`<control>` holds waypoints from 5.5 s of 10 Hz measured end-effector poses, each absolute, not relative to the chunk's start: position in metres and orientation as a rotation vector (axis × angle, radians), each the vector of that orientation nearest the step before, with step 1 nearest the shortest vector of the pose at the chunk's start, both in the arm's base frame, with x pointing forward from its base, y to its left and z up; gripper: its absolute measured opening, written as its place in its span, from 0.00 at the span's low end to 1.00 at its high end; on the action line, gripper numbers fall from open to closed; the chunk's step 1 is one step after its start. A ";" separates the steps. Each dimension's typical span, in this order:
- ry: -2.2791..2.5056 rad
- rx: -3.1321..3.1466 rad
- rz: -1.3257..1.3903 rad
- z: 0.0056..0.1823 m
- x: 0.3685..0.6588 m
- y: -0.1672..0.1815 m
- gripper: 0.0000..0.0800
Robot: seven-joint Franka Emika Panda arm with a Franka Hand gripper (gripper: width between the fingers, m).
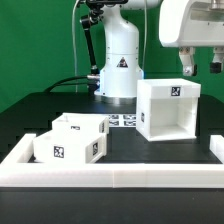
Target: Assemble drawer
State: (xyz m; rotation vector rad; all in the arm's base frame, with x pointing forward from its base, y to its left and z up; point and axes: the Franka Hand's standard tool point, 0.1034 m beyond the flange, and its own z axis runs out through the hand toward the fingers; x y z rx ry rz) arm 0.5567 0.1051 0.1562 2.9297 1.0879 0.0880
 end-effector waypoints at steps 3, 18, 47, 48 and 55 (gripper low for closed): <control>1.086 2.930 0.088 0.156 0.557 0.105 0.81; 0.328 3.156 -0.169 0.132 0.435 0.116 0.81; 0.135 3.222 0.139 0.102 0.538 0.097 0.05; 0.122 3.225 0.165 0.103 0.554 0.096 0.05; 0.006 3.236 0.235 0.105 0.596 0.093 0.05</control>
Offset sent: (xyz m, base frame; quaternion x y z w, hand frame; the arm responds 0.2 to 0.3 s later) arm 0.0000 0.0000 0.0000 0.0000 0.0000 0.0000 1.0000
